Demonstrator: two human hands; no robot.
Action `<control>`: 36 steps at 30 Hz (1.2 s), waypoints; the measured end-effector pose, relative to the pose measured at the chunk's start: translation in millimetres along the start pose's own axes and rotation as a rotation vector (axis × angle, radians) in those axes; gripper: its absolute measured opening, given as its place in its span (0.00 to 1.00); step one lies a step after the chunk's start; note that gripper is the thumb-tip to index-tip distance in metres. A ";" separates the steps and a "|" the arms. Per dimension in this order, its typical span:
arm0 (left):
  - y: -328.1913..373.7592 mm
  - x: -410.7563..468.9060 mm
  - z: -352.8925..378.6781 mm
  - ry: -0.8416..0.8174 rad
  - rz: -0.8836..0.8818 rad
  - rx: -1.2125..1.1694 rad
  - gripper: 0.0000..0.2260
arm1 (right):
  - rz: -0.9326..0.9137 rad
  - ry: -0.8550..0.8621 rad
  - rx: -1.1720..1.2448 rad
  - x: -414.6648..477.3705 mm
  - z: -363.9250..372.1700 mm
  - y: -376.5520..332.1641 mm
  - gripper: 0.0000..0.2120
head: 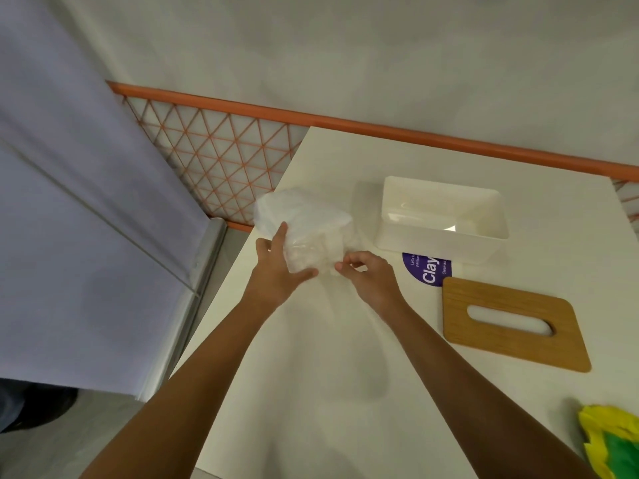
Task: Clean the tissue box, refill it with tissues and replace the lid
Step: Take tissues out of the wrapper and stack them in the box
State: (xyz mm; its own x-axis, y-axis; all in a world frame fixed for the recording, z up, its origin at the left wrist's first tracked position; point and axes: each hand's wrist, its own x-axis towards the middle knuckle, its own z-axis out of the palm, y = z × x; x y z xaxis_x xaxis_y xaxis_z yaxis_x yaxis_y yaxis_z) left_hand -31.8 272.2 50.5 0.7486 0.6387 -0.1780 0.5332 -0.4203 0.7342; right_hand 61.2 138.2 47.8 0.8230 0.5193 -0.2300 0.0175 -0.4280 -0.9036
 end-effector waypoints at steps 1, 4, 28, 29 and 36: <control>1.8 0.2 1.5 0.026 -0.008 0.004 0.41 | 0.007 -0.017 -0.018 -1.5 -0.4 -1.6 0.08; 2.5 2.2 6.2 0.048 -0.020 0.001 0.38 | 0.042 -0.074 -0.009 -5.7 -3.3 -8.3 0.03; -54.3 -77.3 59.6 0.040 0.097 -0.035 0.48 | 0.242 -0.118 0.000 -24.9 -18.7 50.5 0.03; -53.1 -81.4 63.5 0.091 0.075 -0.007 0.45 | 0.195 -0.139 -0.052 -26.5 -13.0 51.4 0.06; -31.5 -71.9 66.1 0.170 0.001 -0.087 0.09 | 0.014 -0.038 -0.251 -26.8 12.1 52.3 0.09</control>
State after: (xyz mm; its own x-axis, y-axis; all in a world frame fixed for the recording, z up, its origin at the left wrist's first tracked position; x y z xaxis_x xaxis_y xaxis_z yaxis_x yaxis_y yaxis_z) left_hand -76.4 196.9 -3.2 0.6680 0.7409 -0.0691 0.4906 -0.3687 0.7896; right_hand 33.2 110.9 2.3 0.8021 0.5379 -0.2594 0.1507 -0.6027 -0.7836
